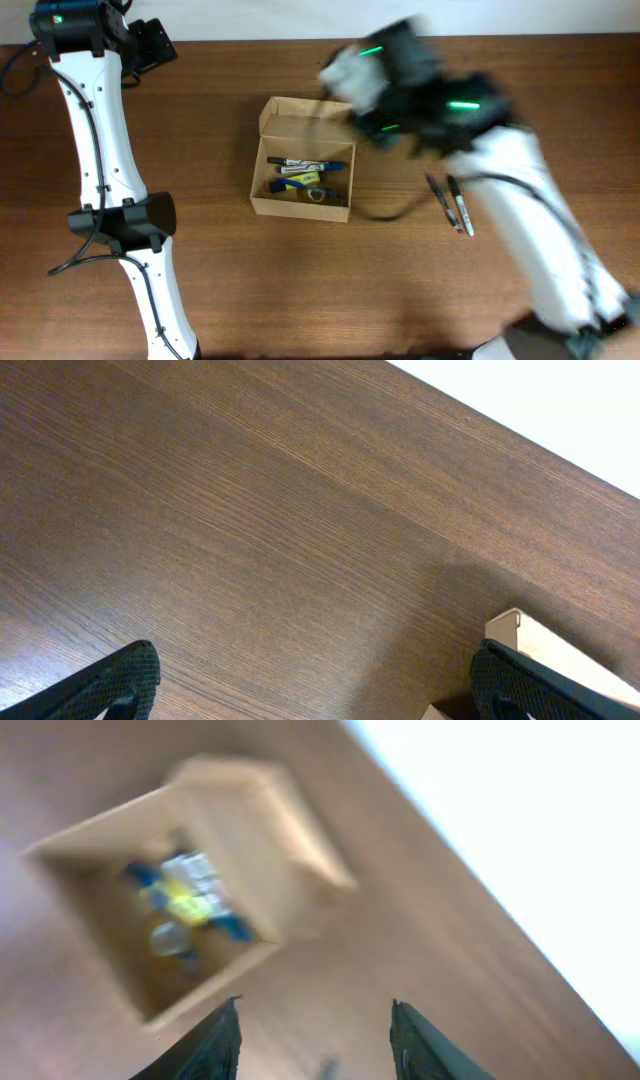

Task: Pack container
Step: 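Place the blue pen into the box and lift the right gripper away, then lower the right gripper onto the clear pen and grasp it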

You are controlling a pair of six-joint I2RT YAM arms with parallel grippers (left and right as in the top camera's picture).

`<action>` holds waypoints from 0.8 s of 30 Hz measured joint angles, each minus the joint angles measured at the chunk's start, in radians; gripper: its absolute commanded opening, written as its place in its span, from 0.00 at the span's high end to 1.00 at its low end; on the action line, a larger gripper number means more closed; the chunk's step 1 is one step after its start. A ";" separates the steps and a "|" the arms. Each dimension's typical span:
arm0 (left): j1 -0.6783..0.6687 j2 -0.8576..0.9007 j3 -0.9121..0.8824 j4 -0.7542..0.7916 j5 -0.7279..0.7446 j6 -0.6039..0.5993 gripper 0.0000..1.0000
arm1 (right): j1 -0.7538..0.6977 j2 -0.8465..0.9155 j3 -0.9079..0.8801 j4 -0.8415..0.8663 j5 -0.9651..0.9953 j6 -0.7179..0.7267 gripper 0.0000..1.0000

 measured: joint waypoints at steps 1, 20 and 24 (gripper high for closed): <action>0.000 0.000 0.000 0.000 0.000 0.000 0.00 | -0.057 -0.042 0.000 0.006 0.000 0.016 0.51; 0.000 0.000 0.000 0.000 0.000 0.000 0.00 | -0.468 0.049 -0.671 0.169 -0.084 0.236 0.59; 0.000 0.000 0.000 0.000 0.000 0.000 0.00 | -0.461 0.114 -0.690 0.166 -0.082 0.229 0.59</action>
